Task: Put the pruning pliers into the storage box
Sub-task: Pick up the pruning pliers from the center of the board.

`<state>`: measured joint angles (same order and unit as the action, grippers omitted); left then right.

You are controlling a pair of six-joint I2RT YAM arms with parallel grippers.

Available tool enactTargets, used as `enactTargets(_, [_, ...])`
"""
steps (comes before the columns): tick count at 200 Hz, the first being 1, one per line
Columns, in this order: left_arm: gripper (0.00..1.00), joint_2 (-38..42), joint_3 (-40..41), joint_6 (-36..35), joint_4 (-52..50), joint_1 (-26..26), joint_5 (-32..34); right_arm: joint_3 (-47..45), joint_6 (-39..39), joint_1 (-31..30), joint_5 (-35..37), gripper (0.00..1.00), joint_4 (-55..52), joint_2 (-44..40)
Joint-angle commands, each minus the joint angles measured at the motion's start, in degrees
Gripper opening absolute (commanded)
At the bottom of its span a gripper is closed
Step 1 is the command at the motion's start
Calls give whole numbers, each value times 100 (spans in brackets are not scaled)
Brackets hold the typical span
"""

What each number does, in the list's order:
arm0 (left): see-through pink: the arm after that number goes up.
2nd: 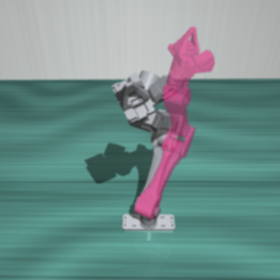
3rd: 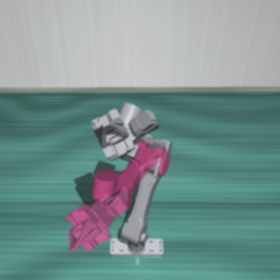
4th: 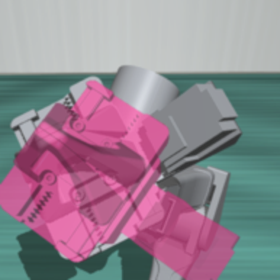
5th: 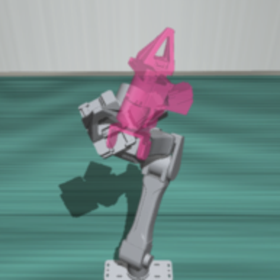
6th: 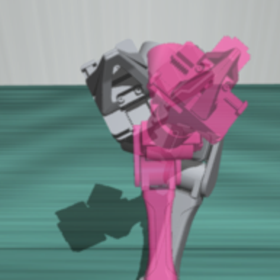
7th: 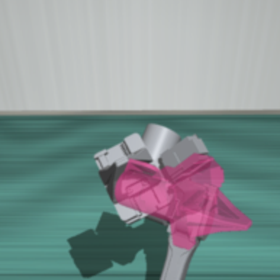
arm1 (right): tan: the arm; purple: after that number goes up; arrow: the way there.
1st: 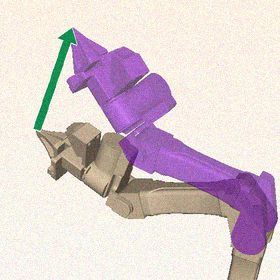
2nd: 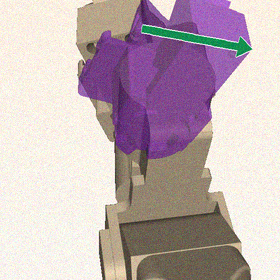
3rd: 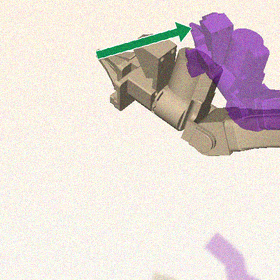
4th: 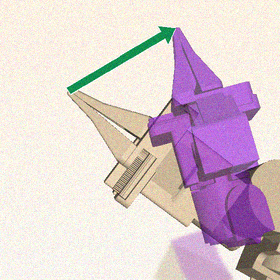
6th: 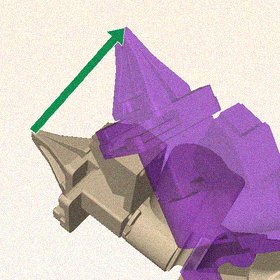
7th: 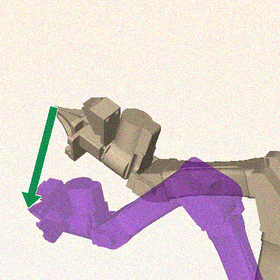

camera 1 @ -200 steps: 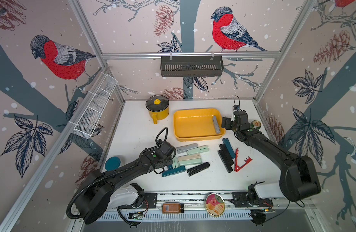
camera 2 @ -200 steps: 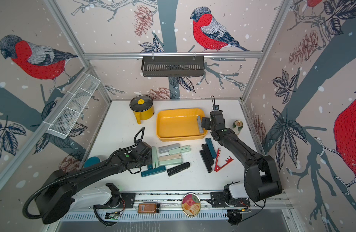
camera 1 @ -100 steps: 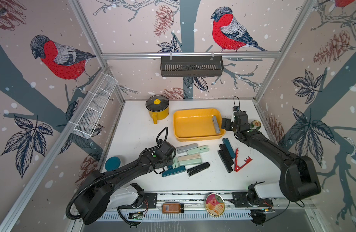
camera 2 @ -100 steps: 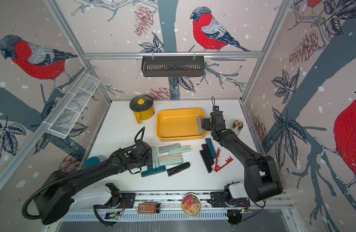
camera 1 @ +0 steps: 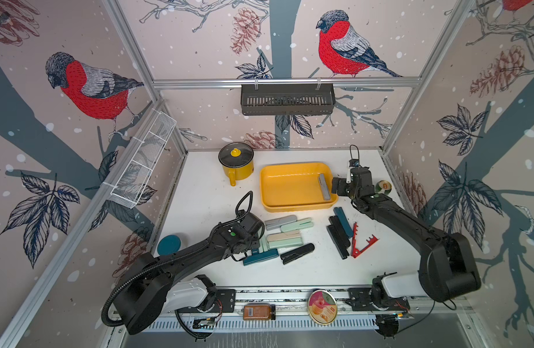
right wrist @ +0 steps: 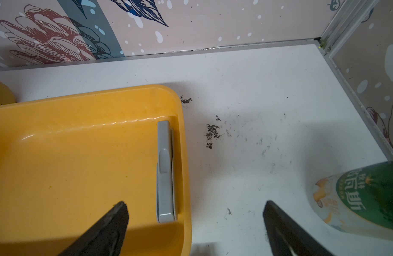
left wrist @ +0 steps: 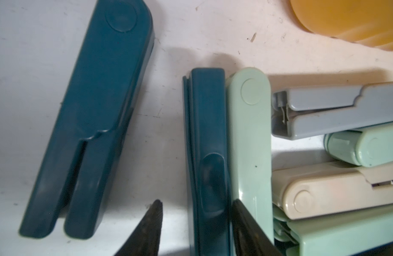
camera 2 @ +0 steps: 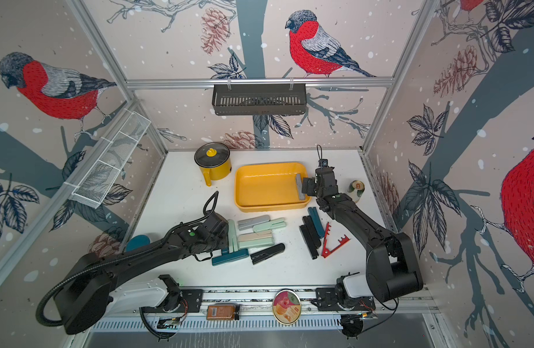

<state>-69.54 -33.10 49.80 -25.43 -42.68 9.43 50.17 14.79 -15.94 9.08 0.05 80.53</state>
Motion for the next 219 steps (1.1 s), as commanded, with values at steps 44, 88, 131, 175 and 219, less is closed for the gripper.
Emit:
enactTargets(44, [46, -104, -41, 34, -155, -14, 79, -16, -73, 1, -36, 96, 109, 22])
enactTargets(88, [43, -125, -47, 100, -184, -14, 147, -7, -87, 12, -50, 96, 105, 21])
enactTargets(131, [37, -321, -56, 100, -208, -13, 117, -34, -92, 46, -43, 96, 93, -7])
enactTargets(175, [26, -431, -82, 74, -15, -13, 42, -67, -87, 93, -82, 96, 120, -5])
enactTargets(219, [19, -432, -163, 32, -82, -14, 131, -69, -92, 109, -91, 96, 126, 21])
